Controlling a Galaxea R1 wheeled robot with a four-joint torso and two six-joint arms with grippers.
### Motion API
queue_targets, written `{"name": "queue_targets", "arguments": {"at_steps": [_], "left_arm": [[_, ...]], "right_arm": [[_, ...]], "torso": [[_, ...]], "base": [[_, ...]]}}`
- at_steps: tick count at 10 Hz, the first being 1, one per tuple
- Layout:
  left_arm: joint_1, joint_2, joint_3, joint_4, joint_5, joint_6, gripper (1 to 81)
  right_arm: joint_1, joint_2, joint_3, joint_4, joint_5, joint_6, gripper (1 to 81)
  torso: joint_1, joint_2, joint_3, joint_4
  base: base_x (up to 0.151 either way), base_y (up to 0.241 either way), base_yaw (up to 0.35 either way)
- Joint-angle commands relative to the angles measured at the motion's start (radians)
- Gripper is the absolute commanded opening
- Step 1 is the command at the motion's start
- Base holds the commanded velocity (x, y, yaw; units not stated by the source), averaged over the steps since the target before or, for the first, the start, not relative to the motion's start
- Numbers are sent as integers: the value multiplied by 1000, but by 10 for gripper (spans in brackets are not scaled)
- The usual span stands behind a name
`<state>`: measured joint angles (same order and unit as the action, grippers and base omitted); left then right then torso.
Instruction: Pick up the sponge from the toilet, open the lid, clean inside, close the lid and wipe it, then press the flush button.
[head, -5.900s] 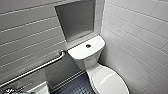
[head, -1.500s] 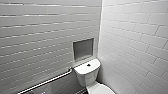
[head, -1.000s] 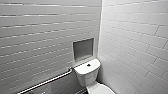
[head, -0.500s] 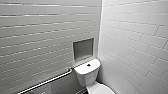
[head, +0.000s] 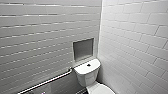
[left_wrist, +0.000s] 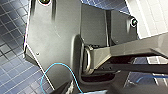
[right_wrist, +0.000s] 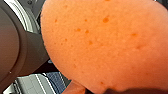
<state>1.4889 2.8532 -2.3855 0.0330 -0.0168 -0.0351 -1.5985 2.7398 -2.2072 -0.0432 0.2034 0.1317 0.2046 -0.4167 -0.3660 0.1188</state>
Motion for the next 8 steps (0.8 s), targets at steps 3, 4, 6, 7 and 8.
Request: {"name": "queue_targets", "arguments": {"at_steps": [3, 4, 6, 7, 8], "left_arm": [[-29, -11, 14, -13, 47, -3, 811], [-29, -11, 14, -14, 46, -3, 811], [-28, -12, 14, -15, 41, -3, 811], [-29, -12, 14, -15, 40, -3, 811], [-28, -12, 14, -15, 40, -3, 811]], "right_arm": [[15, -16, 11, -24, -52, 2, 10], [15, -16, 9, -23, -52, 2, 10], [15, -16, 9, -23, -52, 2, 10], [13, -18, 9, -23, -52, 2, 10], [11, -18, 9, -23, -50, 3, 10]], "torso": [[-2, 0, 0, 0], [-2, 0, 0, 0], [-2, 1, 0, 0], [-2, 1, 0, 0], [-3, 1, 0, 0]], "base": [[73, 0, 0], [78, 0, 0], [80, 0, 0], [82, 0, 0], [82, 0, 0]]}}
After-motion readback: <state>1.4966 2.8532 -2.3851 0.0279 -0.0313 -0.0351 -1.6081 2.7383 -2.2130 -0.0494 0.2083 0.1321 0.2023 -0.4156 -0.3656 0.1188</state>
